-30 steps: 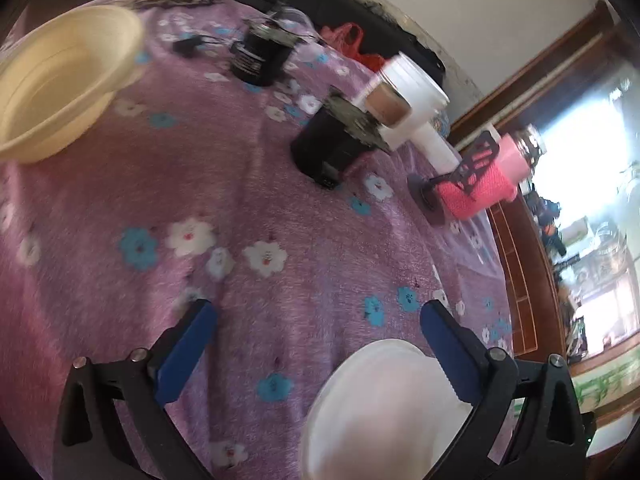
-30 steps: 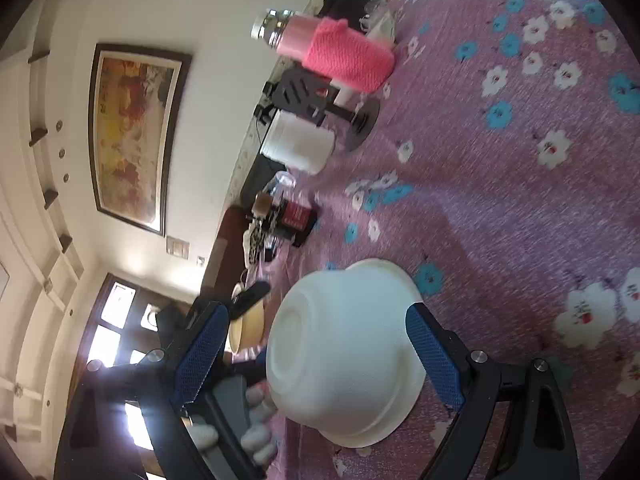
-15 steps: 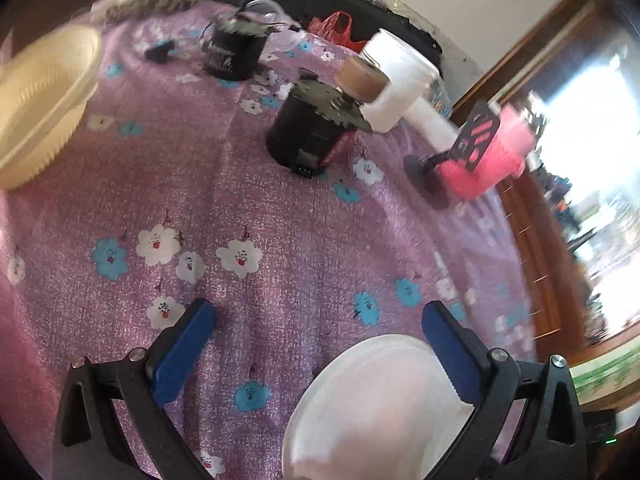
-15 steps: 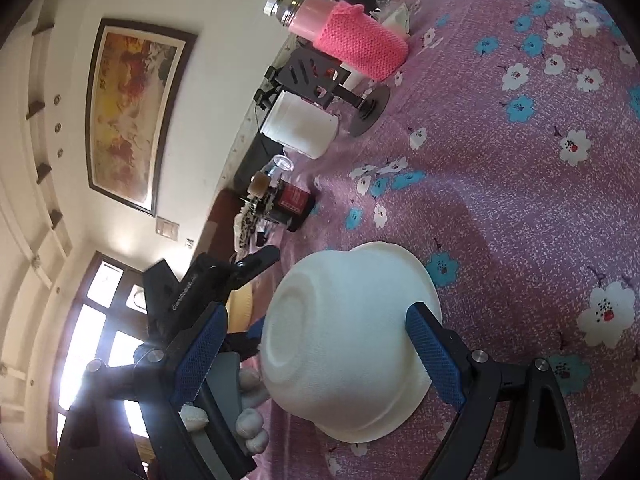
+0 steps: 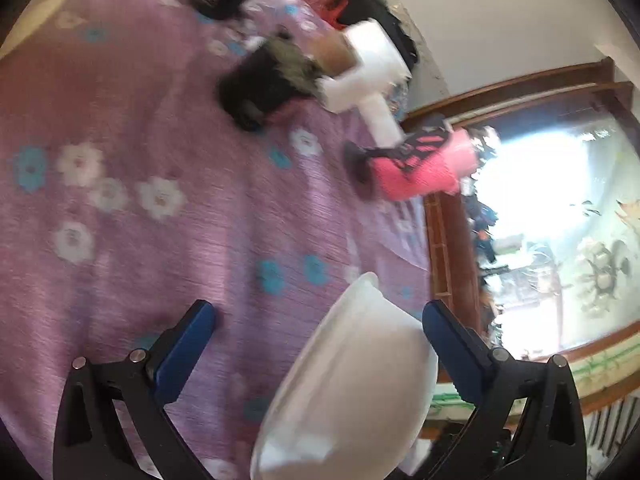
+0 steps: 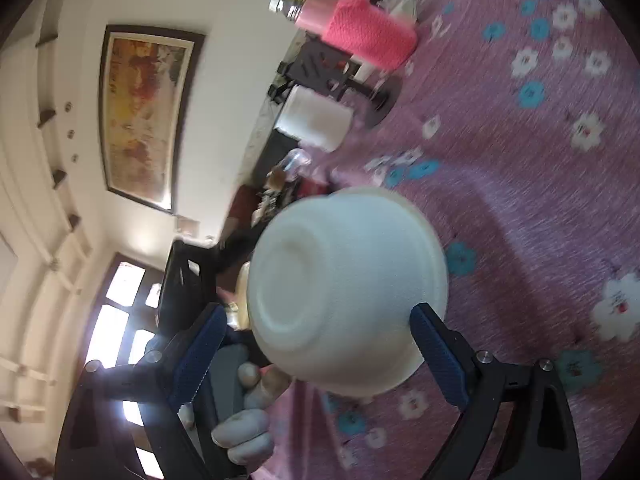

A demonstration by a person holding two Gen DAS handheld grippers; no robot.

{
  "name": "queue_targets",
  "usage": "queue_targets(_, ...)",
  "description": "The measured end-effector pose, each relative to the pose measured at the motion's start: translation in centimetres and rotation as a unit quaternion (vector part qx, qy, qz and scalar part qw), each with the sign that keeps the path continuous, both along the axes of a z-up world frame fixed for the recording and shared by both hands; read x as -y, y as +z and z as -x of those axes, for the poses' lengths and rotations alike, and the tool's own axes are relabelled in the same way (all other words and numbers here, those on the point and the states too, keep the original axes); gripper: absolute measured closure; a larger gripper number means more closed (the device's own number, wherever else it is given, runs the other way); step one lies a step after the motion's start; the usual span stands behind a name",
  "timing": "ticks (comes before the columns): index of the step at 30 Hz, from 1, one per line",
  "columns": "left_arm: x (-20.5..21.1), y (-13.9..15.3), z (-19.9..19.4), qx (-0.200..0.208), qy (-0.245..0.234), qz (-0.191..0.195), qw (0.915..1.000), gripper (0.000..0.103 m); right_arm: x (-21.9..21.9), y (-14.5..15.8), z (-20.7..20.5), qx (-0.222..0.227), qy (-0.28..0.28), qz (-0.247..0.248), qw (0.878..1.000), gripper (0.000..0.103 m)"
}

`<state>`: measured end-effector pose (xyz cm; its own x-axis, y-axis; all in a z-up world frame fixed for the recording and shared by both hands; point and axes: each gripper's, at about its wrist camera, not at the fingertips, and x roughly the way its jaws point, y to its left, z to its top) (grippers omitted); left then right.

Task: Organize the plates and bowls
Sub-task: 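Grasp the rim of the white bowl with the right tool and lift, then turn the white bowl upright with the right tool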

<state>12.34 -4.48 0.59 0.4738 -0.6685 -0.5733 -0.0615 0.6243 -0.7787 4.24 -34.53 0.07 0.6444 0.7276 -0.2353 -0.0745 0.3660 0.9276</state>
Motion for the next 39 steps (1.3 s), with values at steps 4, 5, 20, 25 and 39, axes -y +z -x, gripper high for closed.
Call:
queue_targets(4, 1.4, 3.1, 1.1, 0.07, -0.025, -0.04, 0.9964, 0.0, 0.8, -1.6, -0.4, 0.012, 0.049, -0.14, 0.989, 0.001)
queue_targets(5, 1.9, 4.0, 1.2, 0.078, -0.035, -0.041, 0.9954, 0.0, 0.5, -2.0, -0.5, 0.011, 0.063, -0.161, 0.985, 0.001)
queue_targets(20, 8.5, 8.1, 9.2, 0.154, -0.22, -0.17, 0.9483, 0.0, 7.3, 2.7, 7.8, 0.017, -0.065, 0.016, 0.998, 0.001)
queue_targets(25, 4.6, 8.2, 10.9, 0.139, -0.184, -0.16, 0.9598, 0.0, 9.5, 2.9, 8.6, -0.008, -0.099, 0.059, 0.993, 0.001)
queue_targets(39, 2.8, 7.3, 14.0, 0.158, -0.13, -0.346, 0.9155, 0.0, 6.9, 3.6, 4.9, -0.042, -0.14, 0.259, 0.955, 0.003)
